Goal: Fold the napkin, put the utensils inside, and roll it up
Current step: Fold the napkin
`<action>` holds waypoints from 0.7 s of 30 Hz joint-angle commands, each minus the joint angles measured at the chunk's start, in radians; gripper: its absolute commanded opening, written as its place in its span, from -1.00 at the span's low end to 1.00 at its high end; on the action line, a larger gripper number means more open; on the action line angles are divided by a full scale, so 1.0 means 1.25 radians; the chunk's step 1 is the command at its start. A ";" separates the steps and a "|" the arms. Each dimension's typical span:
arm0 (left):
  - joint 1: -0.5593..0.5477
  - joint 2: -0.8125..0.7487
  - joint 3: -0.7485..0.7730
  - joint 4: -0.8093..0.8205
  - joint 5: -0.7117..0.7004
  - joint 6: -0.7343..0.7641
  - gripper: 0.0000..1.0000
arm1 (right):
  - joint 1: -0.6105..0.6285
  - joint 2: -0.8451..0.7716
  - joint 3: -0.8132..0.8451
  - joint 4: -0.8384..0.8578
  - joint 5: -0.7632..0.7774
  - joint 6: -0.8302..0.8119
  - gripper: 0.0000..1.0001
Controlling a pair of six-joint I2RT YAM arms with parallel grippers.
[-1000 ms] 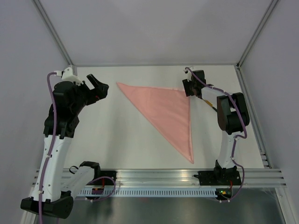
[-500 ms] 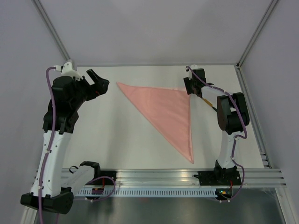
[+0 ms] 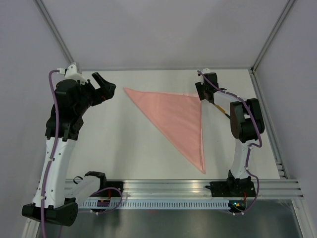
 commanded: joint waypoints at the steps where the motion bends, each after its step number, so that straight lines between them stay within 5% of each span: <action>1: 0.003 -0.005 0.034 -0.011 0.027 -0.032 0.98 | -0.003 -0.036 0.012 0.015 0.035 -0.022 0.38; 21: 0.002 -0.035 -0.006 -0.005 0.023 -0.011 0.99 | -0.160 -0.116 -0.029 -0.091 -0.164 0.007 0.44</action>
